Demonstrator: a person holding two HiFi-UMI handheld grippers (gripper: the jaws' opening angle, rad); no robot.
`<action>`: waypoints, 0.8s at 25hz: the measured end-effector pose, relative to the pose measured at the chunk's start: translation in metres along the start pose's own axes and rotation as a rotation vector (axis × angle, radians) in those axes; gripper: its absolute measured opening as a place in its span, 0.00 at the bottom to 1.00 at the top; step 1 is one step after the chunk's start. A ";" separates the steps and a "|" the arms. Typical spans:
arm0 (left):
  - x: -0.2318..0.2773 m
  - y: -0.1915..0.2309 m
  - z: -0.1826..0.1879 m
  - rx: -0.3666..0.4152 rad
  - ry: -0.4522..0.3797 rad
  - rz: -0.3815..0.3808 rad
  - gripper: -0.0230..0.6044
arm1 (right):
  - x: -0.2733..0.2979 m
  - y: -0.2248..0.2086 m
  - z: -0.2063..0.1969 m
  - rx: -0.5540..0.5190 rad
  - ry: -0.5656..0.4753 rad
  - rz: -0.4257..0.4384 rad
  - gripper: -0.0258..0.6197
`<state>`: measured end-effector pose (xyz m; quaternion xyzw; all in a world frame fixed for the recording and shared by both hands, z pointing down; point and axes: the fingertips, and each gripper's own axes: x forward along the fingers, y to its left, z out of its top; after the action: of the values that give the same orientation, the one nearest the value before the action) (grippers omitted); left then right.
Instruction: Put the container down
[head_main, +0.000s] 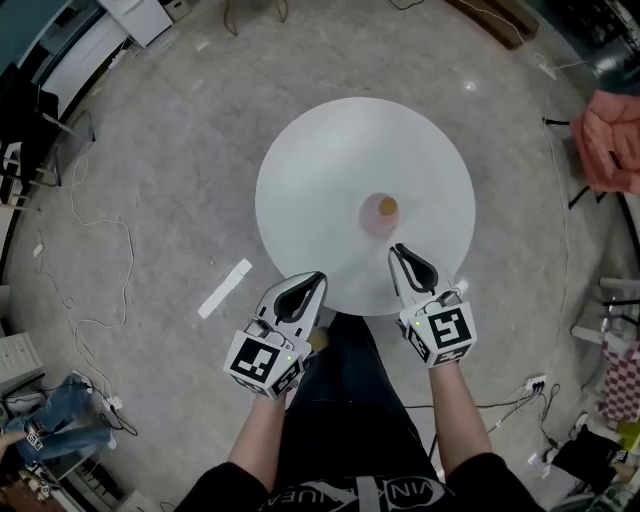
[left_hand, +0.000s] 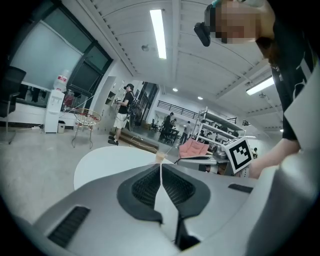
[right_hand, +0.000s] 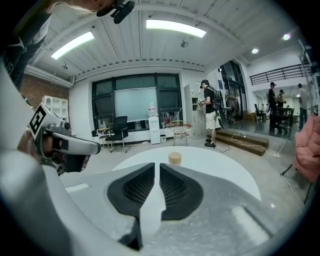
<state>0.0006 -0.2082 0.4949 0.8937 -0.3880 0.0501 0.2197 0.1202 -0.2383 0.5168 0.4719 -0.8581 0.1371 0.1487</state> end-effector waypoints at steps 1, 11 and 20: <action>-0.001 -0.001 0.003 0.008 -0.003 -0.003 0.06 | -0.004 0.002 0.003 -0.002 -0.005 0.000 0.08; -0.018 -0.021 0.028 0.032 -0.054 -0.030 0.06 | -0.040 0.024 0.033 0.021 -0.051 0.011 0.05; -0.037 -0.030 0.053 0.071 -0.087 -0.039 0.06 | -0.061 0.046 0.056 0.018 -0.076 0.022 0.05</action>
<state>-0.0083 -0.1885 0.4270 0.9096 -0.3778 0.0207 0.1719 0.1051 -0.1881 0.4374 0.4686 -0.8671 0.1284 0.1100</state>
